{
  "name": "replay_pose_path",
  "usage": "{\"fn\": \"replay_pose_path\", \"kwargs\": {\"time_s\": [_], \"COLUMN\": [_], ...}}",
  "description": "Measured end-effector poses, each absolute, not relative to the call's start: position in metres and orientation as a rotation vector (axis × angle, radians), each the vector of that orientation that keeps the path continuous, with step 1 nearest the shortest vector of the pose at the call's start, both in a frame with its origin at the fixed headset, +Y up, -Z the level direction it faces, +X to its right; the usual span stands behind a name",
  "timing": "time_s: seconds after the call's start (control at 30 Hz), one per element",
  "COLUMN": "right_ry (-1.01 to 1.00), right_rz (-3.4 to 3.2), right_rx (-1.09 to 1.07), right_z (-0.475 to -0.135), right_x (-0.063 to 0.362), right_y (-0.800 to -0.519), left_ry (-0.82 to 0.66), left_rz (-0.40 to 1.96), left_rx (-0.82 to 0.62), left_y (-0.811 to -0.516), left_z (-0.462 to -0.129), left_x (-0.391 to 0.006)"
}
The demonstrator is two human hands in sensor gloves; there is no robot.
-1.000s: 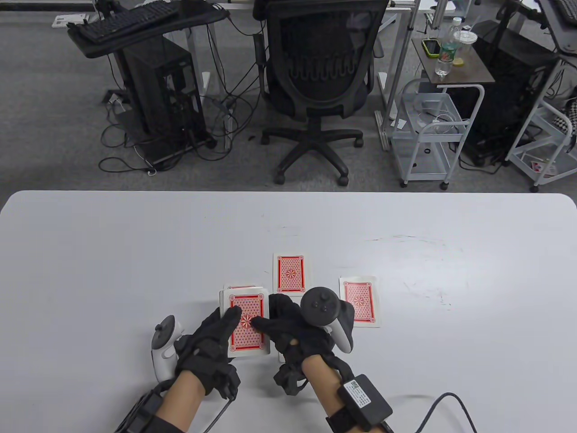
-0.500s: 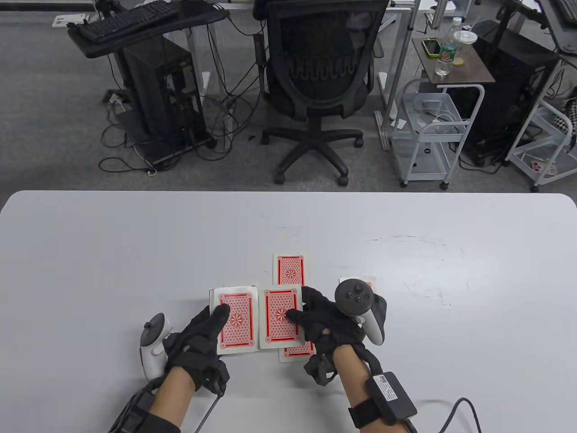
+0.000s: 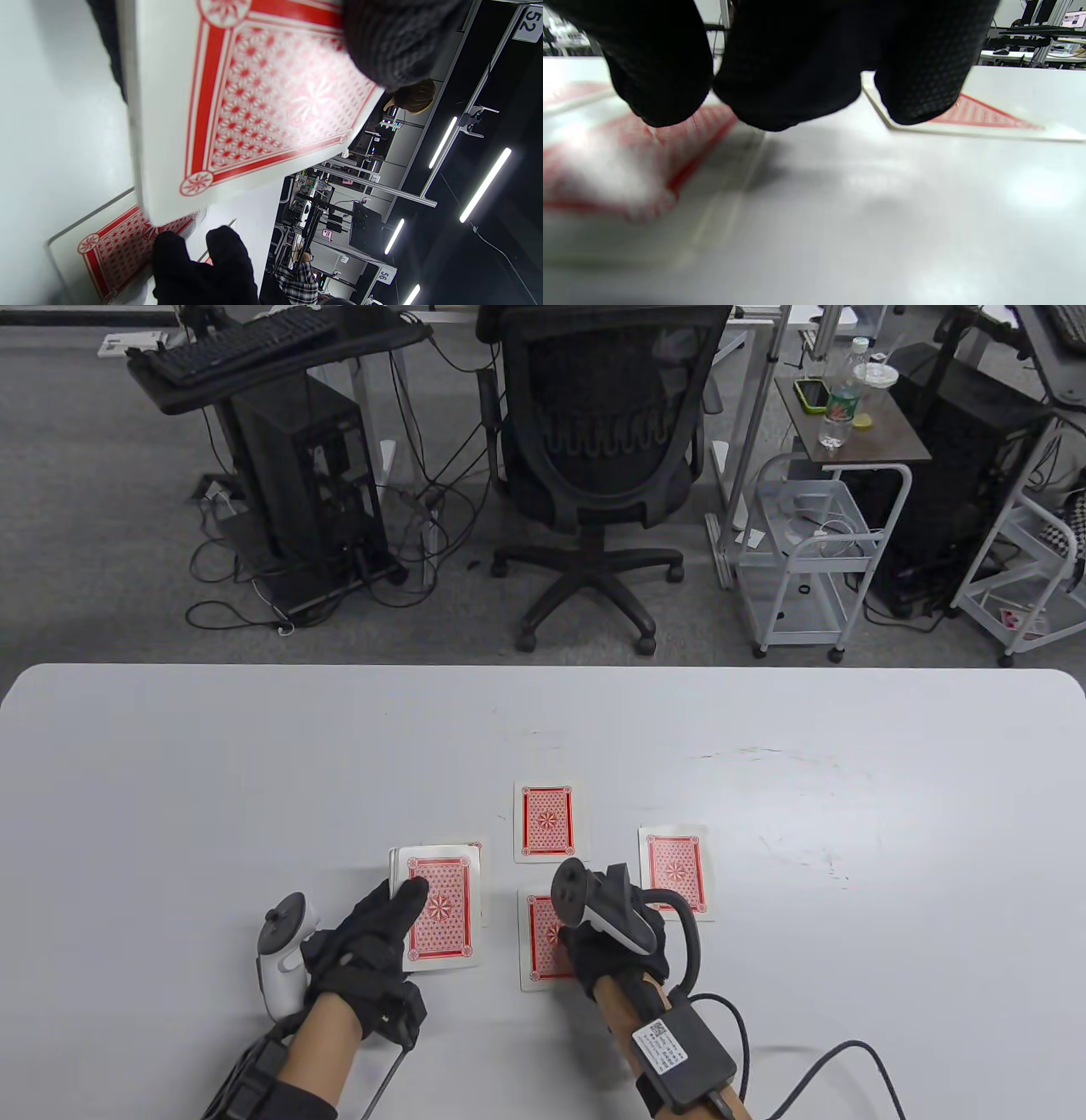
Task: Four-player card dealing with fan arrangement
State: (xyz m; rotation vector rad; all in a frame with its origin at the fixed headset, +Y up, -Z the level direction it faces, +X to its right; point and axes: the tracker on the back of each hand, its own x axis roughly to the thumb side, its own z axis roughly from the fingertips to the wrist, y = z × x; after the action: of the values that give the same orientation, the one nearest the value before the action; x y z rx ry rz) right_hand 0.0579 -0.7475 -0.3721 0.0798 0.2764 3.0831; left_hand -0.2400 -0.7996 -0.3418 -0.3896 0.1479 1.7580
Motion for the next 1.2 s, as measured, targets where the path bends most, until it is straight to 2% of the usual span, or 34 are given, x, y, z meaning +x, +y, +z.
{"fn": "replay_pose_path", "kwargs": {"time_s": [0.17,0.3,0.43,0.53,0.63,0.7,0.83,1.0,1.1,1.2], "right_ry": [0.181,0.233,0.248,0.178,0.194,0.237,0.268,0.277,0.289,0.357], "right_rz": [2.662,2.269,2.159,2.144,2.094,2.032,2.000,2.156,2.394,2.597], "right_rx": [0.168,0.387,0.404,0.315,0.278,0.261,0.254,0.216,0.198,0.145], "right_z": [-0.367,-0.363,-0.358,-0.359,-0.363,-0.369,-0.384,-0.415,-0.429,-0.439], "right_x": [0.067,0.054,0.039,0.041,0.045,0.045,0.035,0.012,-0.010,-0.033], "right_y": [-0.725,-0.729,-0.736,-0.735,-0.736,-0.738,-0.726,-0.710,-0.712,-0.726], "left_ry": [0.137,0.114,0.083,0.111,0.113,0.128,0.158,0.369,0.454,0.476], "left_rz": [1.769,1.781,1.767,1.777,1.803,1.832,1.862,1.843,1.874,1.886], "left_rx": [-0.386,-0.395,-0.428,-0.417,-0.447,-0.472,-0.413,-0.242,-0.181,-0.172], "left_y": [-0.796,-0.794,-0.792,-0.792,-0.791,-0.792,-0.789,-0.793,-0.797,-0.800], "left_z": [-0.340,-0.337,-0.333,-0.330,-0.330,-0.331,-0.338,-0.338,-0.337,-0.339], "left_x": [-0.234,-0.224,-0.212,-0.209,-0.209,-0.214,-0.240,-0.299,-0.321,-0.328]}}
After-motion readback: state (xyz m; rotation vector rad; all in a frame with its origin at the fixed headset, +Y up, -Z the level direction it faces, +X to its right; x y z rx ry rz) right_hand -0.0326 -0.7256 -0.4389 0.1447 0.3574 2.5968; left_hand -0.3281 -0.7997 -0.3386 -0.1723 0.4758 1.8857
